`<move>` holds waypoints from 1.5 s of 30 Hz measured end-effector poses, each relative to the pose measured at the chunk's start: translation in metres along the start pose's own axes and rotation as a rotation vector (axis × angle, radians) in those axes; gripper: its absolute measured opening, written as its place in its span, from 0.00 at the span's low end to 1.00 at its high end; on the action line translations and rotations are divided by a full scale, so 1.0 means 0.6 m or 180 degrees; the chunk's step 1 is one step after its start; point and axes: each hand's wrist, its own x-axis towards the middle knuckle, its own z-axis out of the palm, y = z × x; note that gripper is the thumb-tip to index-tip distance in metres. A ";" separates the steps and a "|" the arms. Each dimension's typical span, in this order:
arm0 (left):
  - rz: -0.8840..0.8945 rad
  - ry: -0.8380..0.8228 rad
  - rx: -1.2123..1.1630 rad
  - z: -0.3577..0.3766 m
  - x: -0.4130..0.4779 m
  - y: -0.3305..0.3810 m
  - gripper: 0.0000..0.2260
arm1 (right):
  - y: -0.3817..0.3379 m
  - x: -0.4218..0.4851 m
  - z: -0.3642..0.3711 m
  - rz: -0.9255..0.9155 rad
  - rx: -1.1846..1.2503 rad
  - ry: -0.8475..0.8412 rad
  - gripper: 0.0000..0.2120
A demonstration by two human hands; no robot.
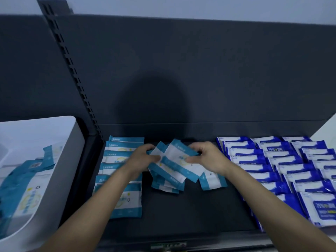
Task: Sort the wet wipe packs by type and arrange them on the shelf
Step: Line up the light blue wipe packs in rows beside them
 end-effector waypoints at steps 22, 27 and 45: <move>0.0381 0.0183 -0.1019 0.040 0.003 0.015 0.08 | 0.013 0.006 0.055 0.1204 0.1654 0.0752 0.03; 0.0663 0.0537 0.0045 0.020 0.019 0.015 0.06 | 0.010 0.016 0.019 0.0124 -0.0132 0.0996 0.03; 0.0523 0.0558 0.0827 0.029 0.032 0.004 0.20 | -0.006 0.051 -0.020 -0.0286 -0.1479 0.0414 0.17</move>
